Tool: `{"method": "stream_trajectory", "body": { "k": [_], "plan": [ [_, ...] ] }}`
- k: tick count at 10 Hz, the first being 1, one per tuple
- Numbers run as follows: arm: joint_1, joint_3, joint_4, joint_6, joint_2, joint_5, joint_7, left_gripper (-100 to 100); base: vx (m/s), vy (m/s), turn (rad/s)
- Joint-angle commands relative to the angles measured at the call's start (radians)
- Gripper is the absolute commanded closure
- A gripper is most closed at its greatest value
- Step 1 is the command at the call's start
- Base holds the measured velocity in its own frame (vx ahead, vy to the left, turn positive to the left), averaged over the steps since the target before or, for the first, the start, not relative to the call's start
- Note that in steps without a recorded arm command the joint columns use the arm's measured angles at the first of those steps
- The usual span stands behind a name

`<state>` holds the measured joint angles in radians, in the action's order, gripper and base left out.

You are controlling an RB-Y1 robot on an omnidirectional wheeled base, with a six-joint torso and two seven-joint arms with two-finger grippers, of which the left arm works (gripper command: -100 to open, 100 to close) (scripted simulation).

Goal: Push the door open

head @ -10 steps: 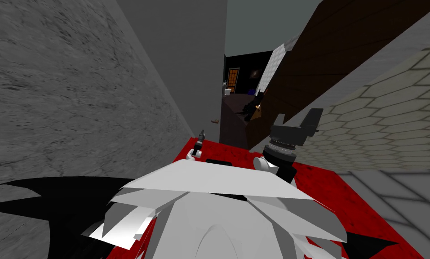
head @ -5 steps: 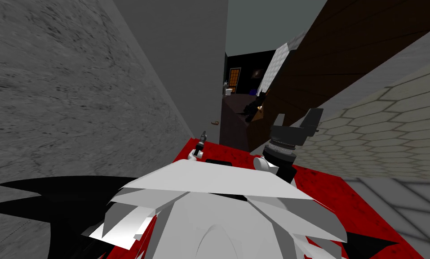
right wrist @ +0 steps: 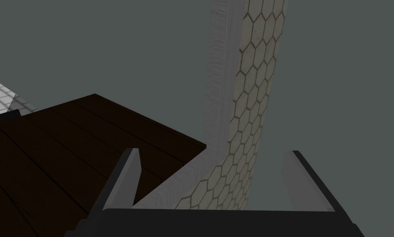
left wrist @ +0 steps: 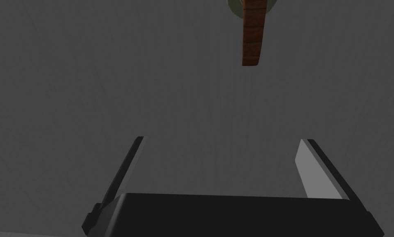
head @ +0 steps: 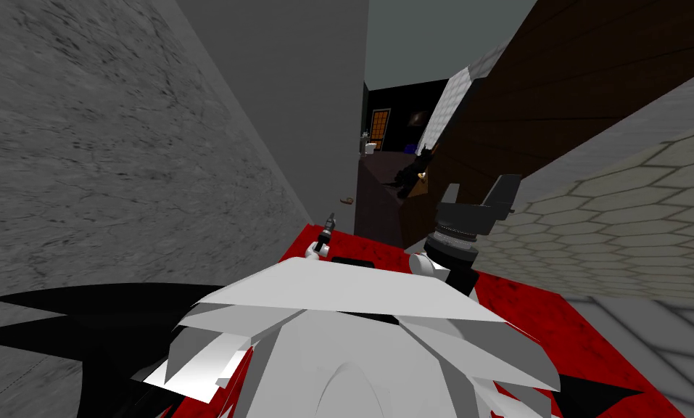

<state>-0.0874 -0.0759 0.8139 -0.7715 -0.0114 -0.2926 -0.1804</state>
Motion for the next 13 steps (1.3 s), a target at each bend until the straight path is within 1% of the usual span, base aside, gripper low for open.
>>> {"method": "stream_trajectory", "body": {
  "k": [1,6,7,10,11,12,13],
  "plan": [
    [-0.014,-0.003,-0.034,-0.012,0.004,-0.002,0.002,-100,0.050,-0.005,0.016],
    [-0.045,-0.005,-0.111,-0.023,0.021,-0.015,-0.003,-100,0.087,-0.012,0.020],
    [-0.055,-0.006,-0.134,-0.026,0.027,-0.019,-0.004,-100,0.125,-0.038,0.025],
    [-0.073,-0.007,-0.179,-0.033,0.041,-0.027,-0.007,-100,0.103,-0.023,0.020],
    [-0.079,-0.011,-0.186,-0.038,0.037,-0.023,-0.002,-100,0.056,-0.013,0.005],
    [-0.083,-0.014,-0.192,-0.040,0.006,-0.020,0.001,-100,0.131,-0.032,-0.032],
    [-0.084,-0.015,-0.193,-0.040,-0.004,-0.018,0.002,-100,0.189,-0.032,-0.023]
  ]
}}
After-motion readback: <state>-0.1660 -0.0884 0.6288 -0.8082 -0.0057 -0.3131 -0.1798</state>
